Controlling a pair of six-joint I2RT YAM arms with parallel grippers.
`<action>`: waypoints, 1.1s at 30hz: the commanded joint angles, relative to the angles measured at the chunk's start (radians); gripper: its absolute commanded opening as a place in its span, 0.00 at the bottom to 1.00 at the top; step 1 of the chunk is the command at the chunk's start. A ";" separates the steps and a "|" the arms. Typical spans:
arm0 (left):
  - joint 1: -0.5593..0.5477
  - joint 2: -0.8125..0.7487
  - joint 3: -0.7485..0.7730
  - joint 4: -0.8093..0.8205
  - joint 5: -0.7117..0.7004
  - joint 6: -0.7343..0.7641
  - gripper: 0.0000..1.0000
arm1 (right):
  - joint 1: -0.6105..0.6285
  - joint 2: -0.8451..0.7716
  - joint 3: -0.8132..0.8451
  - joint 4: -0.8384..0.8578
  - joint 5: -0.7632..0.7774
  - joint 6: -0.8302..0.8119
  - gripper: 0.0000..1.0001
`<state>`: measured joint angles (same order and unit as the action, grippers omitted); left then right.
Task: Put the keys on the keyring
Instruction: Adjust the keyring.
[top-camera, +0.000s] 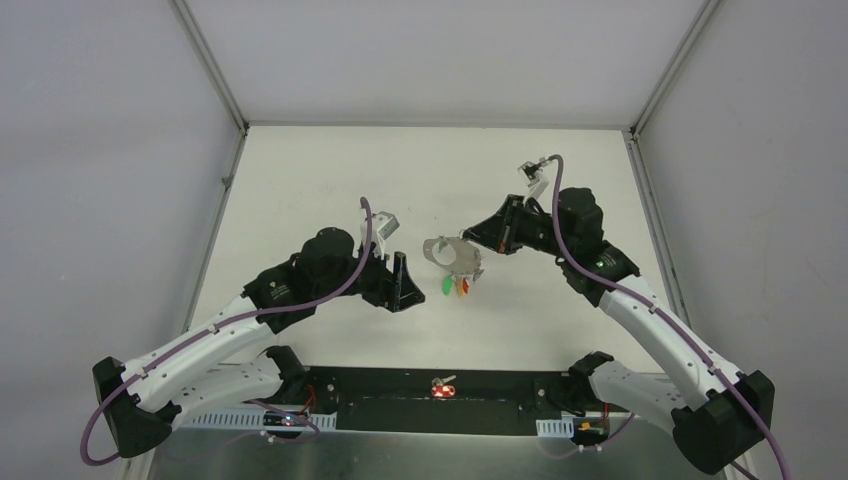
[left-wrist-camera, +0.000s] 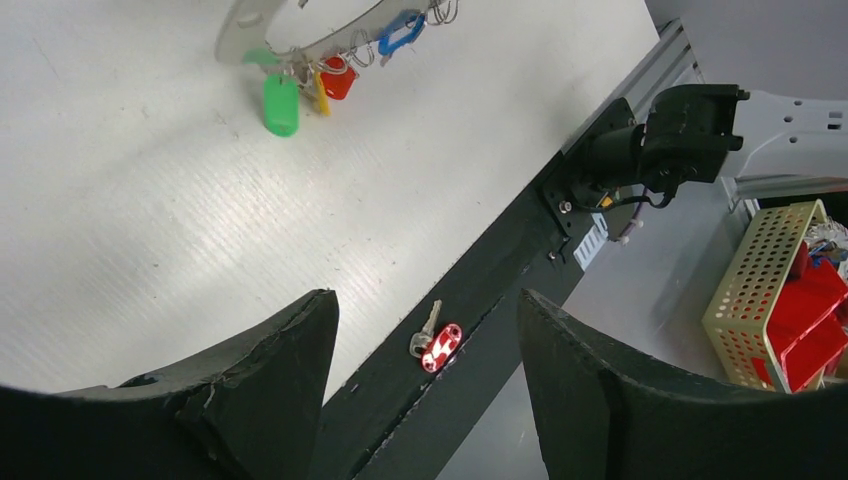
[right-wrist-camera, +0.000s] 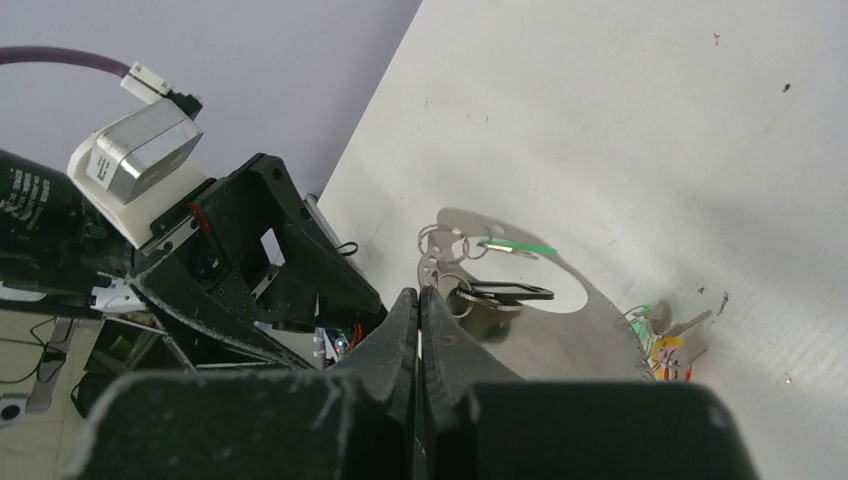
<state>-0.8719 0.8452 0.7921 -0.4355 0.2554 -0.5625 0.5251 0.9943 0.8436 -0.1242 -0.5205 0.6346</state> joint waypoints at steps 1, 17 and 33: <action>-0.008 -0.001 0.053 0.035 -0.027 0.070 0.67 | -0.005 -0.031 0.015 0.157 -0.099 -0.055 0.00; -0.009 -0.080 0.123 0.181 0.141 0.490 0.65 | -0.004 -0.067 0.002 0.144 -0.549 -0.722 0.00; -0.009 -0.133 0.010 0.429 0.470 0.907 0.61 | -0.002 -0.167 0.010 -0.073 -0.785 -1.509 0.00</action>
<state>-0.8719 0.6956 0.8024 -0.1013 0.6418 0.2340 0.5232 0.8501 0.8024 -0.1474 -1.2026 -0.6201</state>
